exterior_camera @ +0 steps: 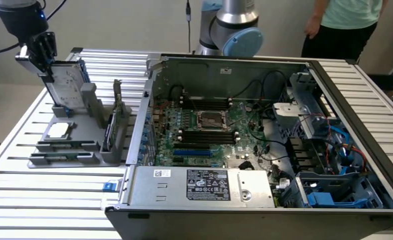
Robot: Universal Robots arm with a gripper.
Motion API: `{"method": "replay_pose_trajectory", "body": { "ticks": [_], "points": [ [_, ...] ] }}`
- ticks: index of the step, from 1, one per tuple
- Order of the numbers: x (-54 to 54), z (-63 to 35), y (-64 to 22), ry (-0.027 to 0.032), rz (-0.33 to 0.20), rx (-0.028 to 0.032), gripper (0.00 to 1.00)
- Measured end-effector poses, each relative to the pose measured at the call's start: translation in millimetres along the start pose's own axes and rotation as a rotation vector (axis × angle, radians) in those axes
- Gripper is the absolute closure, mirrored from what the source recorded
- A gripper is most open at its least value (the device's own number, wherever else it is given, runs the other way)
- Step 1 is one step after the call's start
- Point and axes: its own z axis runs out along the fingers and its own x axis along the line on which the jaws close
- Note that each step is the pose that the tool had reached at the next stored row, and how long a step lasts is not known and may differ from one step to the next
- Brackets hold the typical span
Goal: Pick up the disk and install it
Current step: 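Pick up the disk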
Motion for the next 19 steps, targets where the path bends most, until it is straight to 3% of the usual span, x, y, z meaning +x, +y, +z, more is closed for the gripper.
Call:
{"method": "replay_pose_trajectory", "body": {
  "ticks": [13,19],
  "points": [
    [2.3,-56.3,1.1,0.0000,0.000,-0.0001,0.67],
    [4.9,-80.8,-7.0,0.0000,0.000,0.0000,0.67]
  ]
}}
